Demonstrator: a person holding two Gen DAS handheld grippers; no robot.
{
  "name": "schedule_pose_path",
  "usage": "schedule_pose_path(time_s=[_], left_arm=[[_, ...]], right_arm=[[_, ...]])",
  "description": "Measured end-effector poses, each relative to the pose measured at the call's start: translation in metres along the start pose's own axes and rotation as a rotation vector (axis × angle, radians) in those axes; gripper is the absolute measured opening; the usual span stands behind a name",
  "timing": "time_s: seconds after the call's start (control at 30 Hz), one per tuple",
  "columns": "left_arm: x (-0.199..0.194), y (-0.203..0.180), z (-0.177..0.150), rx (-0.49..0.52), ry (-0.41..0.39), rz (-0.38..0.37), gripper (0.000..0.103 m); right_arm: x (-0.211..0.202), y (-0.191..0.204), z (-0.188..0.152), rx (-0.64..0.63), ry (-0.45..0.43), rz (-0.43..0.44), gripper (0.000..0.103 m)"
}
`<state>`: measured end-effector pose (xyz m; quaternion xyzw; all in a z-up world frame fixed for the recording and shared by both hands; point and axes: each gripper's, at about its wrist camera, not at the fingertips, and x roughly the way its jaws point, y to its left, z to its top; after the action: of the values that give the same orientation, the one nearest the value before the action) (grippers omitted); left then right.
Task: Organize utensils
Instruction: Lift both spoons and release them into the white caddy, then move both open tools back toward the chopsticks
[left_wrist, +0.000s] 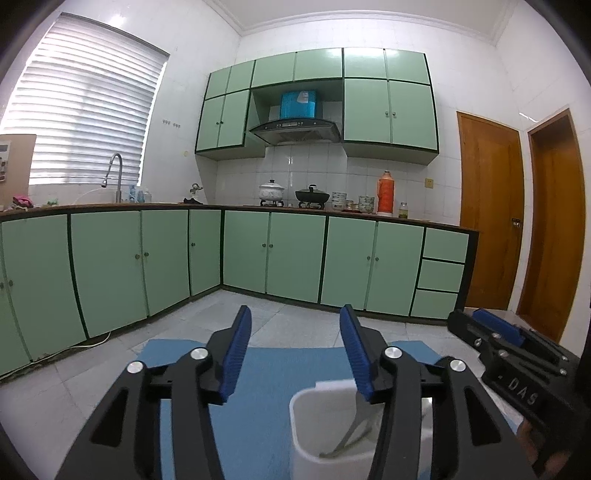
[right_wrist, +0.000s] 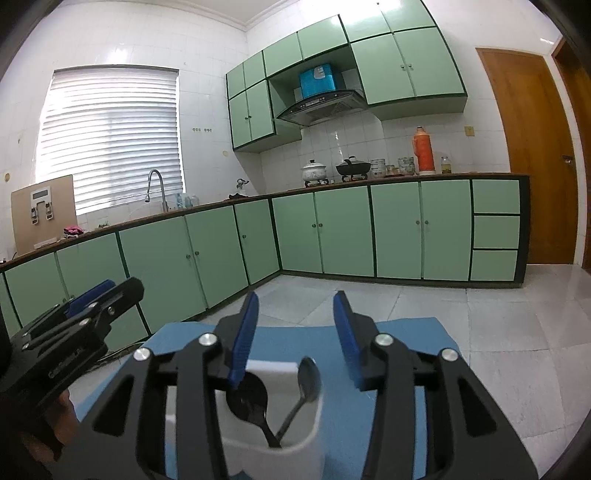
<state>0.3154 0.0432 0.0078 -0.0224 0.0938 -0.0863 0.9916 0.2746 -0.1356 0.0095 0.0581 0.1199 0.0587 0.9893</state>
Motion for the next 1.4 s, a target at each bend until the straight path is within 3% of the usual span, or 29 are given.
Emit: schedule_pose_path(time_s=[0.07,0.33,0.53,0.73,1.07,1.4], left_arm=[[-0.009,0.002,-0.003,-0.006,0.001,0.003,0.056],[-0.053,0.008,-0.017,-0.025,0.023,0.023,0.08],[-0.09,0.008,-0.038,-0.003,0.066,0.041,0.091],[-0.119,0.008,-0.064,-0.022,0.132,0.039,0.097],[-0.165,0.002,-0.104,-0.009,0.233,0.041,0.097],[-0.202,-0.007,-0.135,0.003,0.284,0.057,0.097]], right_arm=[[-0.008,-0.002,-0.002,0.006,0.001,-0.001,0.047],[-0.055,-0.011,-0.018,0.012,0.016,-0.055,0.076],[-0.093,-0.018,-0.039,0.018,0.054,-0.086,0.089],[-0.123,-0.019,-0.064,0.002,0.11,-0.097,0.096],[-0.161,-0.018,-0.113,0.013,0.246,-0.104,0.097],[-0.208,-0.021,-0.154,-0.015,0.307,-0.12,0.096]])
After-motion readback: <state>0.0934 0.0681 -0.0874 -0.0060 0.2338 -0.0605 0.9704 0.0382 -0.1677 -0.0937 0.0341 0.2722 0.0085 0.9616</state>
